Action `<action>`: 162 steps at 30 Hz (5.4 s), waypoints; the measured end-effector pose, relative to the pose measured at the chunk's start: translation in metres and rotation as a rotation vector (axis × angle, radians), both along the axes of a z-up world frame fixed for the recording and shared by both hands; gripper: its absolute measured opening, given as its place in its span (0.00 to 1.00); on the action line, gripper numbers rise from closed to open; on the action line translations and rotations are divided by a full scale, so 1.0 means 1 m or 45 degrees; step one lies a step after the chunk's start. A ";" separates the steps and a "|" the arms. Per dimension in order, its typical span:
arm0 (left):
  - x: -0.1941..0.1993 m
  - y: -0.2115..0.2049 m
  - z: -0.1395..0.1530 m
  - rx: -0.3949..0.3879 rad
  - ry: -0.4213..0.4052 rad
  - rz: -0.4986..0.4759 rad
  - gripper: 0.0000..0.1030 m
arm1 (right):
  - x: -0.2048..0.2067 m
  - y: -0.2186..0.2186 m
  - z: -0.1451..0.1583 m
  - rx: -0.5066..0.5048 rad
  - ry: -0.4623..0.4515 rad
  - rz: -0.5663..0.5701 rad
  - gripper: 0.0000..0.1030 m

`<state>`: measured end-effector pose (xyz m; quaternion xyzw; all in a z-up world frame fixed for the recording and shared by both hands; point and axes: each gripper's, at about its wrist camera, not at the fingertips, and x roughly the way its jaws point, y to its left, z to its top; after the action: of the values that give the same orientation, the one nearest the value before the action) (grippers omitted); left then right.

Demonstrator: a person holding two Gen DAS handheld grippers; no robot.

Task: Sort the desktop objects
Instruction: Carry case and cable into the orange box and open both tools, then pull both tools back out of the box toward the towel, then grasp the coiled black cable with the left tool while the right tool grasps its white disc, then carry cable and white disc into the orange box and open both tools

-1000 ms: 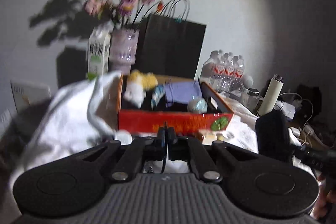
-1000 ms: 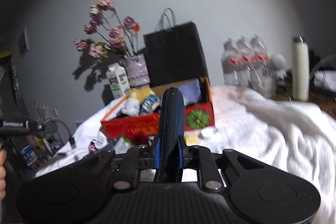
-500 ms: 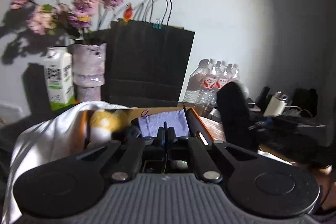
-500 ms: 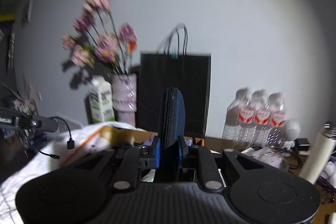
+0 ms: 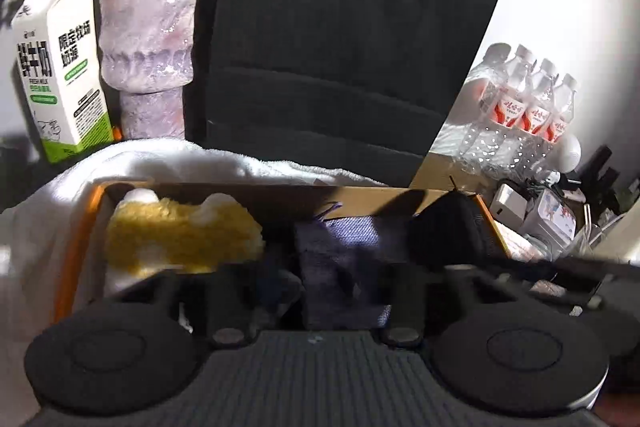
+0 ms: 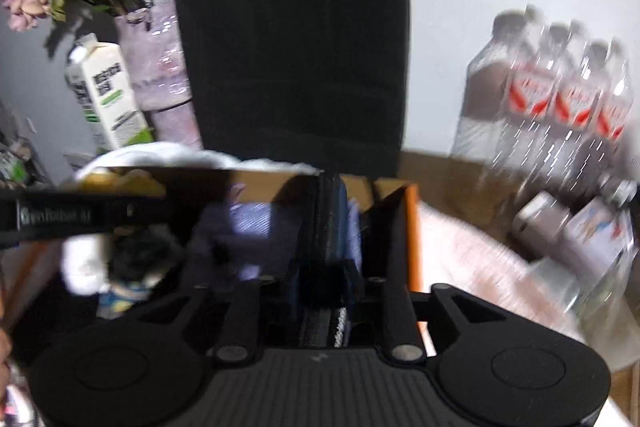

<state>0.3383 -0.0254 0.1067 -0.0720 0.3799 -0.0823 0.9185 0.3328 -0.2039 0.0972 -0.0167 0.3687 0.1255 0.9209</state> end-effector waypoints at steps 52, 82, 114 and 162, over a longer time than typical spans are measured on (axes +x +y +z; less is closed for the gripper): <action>-0.423 0.049 -0.070 0.113 -0.257 0.129 0.92 | -0.421 0.000 -0.063 0.081 -0.321 -0.032 0.87; -0.303 0.187 -0.071 -0.057 -0.155 0.333 0.66 | -0.226 0.202 -0.048 -0.028 -0.237 0.596 0.49; -0.383 0.105 0.003 -0.063 -0.364 0.316 0.18 | -0.355 0.024 -0.016 0.235 -0.470 0.097 0.37; -0.055 0.084 0.017 0.162 0.025 -0.004 0.64 | 0.036 0.063 -0.006 -0.047 0.015 0.029 0.38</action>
<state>0.2831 0.0590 0.1235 -0.0137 0.3936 -0.0589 0.9173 0.3684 -0.1410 0.0914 -0.0370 0.3762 0.1291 0.9168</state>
